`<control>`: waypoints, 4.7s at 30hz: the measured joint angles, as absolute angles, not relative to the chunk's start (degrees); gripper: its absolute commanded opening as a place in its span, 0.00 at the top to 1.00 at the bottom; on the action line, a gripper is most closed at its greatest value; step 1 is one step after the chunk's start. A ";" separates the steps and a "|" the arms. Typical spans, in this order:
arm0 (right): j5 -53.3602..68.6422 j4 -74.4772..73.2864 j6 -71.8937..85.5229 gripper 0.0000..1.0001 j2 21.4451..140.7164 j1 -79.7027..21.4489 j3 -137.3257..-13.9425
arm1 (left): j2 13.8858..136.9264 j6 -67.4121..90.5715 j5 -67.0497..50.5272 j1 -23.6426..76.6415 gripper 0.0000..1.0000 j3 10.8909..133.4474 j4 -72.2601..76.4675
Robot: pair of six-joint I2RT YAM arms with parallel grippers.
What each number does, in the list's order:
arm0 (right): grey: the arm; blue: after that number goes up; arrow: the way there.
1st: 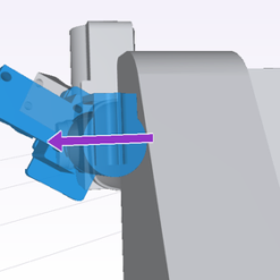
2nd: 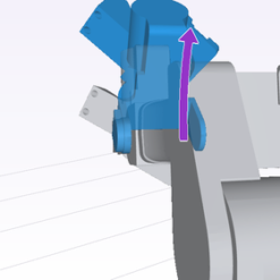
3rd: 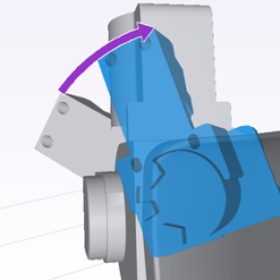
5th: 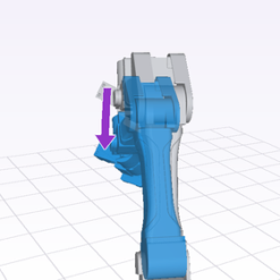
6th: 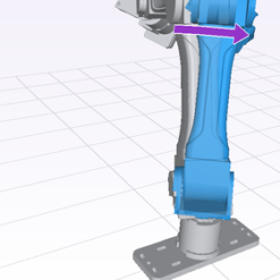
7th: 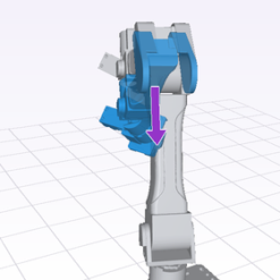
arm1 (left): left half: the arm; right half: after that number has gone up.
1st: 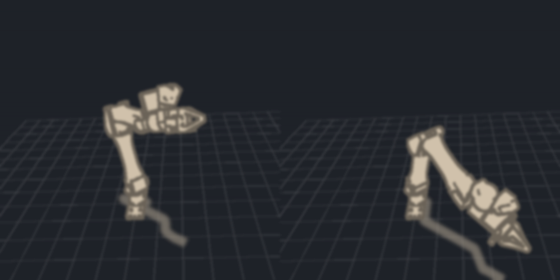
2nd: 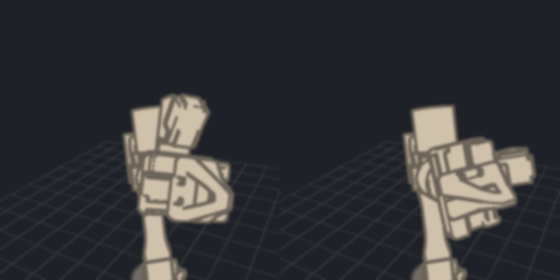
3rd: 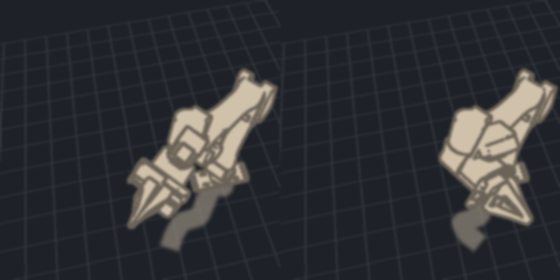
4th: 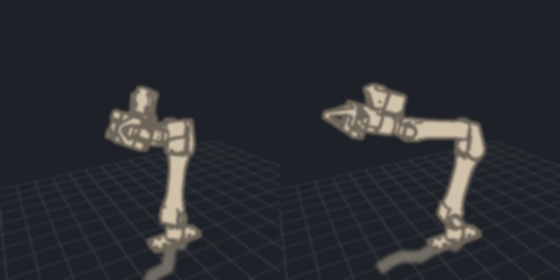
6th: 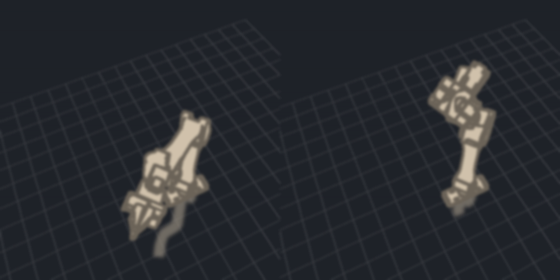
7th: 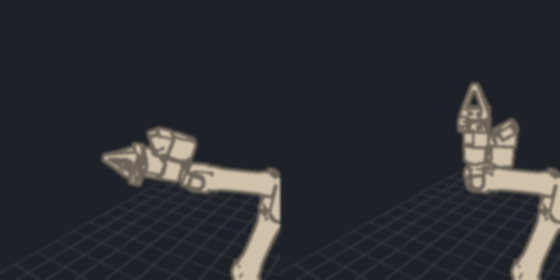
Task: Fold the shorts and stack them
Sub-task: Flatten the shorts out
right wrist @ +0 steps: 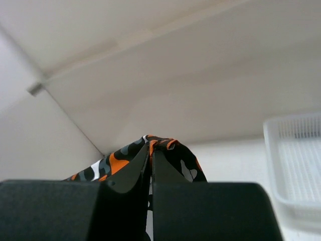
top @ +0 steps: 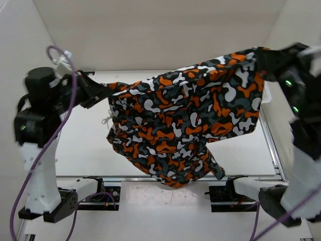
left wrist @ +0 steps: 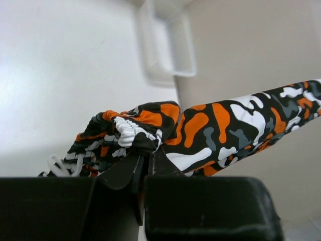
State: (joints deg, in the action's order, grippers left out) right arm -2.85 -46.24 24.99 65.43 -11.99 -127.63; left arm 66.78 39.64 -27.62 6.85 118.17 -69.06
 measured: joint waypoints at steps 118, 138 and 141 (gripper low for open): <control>-3.86 -38.11 7.20 1.00 115.70 -21.67 -115.50 | 131.50 27.53 -14.48 -3.57 0.82 128.95 -64.62; -2.15 -42.04 7.07 1.00 123.11 -18.50 -124.42 | 137.27 19.97 -14.48 -4.23 0.31 119.85 -63.77; -2.17 -42.09 7.07 1.00 123.11 -18.50 -124.42 | 137.38 19.07 -13.69 -3.29 0.66 119.85 -63.79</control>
